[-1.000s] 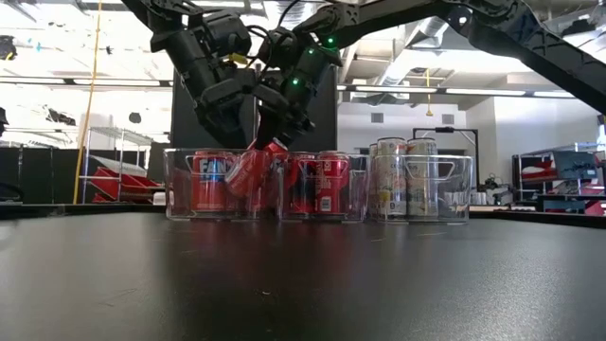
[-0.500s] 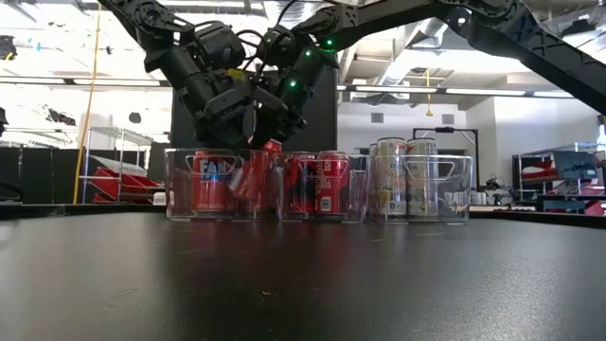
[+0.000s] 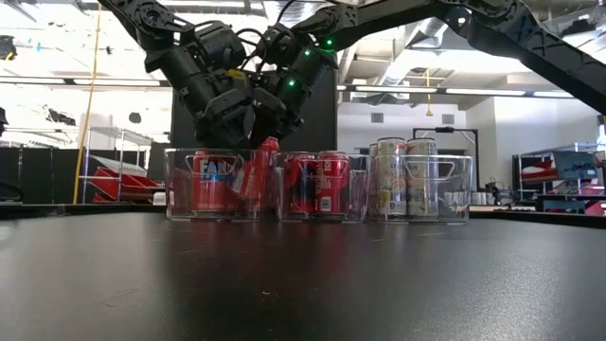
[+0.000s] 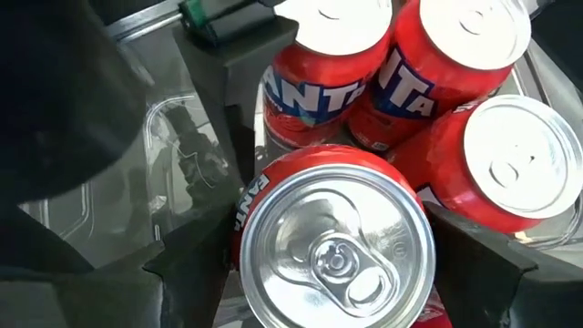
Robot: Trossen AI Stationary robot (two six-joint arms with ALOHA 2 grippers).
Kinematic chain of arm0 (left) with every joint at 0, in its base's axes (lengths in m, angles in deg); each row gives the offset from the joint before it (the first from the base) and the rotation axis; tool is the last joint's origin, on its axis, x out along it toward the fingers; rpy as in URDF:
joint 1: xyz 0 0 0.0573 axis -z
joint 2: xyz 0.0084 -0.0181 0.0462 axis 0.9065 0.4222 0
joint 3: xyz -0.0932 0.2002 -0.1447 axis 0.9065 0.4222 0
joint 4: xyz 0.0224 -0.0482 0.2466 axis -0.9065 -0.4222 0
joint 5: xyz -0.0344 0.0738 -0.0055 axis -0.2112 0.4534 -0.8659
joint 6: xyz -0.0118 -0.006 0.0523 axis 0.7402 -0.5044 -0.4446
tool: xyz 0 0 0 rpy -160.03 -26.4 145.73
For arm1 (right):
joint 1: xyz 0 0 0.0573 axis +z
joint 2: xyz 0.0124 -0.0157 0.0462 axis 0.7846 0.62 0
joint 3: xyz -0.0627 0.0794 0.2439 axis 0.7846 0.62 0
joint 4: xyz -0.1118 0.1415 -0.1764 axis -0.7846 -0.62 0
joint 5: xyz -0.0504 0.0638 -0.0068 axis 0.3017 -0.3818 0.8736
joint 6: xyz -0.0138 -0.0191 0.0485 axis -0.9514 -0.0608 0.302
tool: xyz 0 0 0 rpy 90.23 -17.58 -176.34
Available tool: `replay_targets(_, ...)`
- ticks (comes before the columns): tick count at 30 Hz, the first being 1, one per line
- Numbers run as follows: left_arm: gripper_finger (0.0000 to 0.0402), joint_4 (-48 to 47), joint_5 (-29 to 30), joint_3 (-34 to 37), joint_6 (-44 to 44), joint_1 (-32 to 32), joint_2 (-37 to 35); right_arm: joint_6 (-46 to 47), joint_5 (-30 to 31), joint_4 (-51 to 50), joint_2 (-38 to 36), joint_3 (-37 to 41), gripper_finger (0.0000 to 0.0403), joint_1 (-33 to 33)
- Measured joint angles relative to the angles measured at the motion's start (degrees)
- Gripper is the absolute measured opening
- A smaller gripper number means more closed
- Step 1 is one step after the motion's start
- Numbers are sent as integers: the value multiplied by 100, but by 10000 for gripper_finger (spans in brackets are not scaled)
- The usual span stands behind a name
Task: Sort soda cans
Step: Put the red soda can into the left transparent bin, then return to Home Position
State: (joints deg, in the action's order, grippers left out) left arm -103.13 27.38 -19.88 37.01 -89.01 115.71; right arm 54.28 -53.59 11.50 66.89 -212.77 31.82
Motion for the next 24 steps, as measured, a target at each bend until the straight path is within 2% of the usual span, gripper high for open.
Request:
replay_targets(12, 373, -34, -48, 0, 130, 4, 2, -59, -155, -75, -11, -9, 397, -4)
replay_targets(19, 373, -161, -81, 2, 284, 20, -92, 41, -136, -568, -192, -11, 392, -15)
replay_targets(24, 373, -356, -155, -61, 292, 81, -575, 286, -127, -1088, -534, -11, 391, -56)
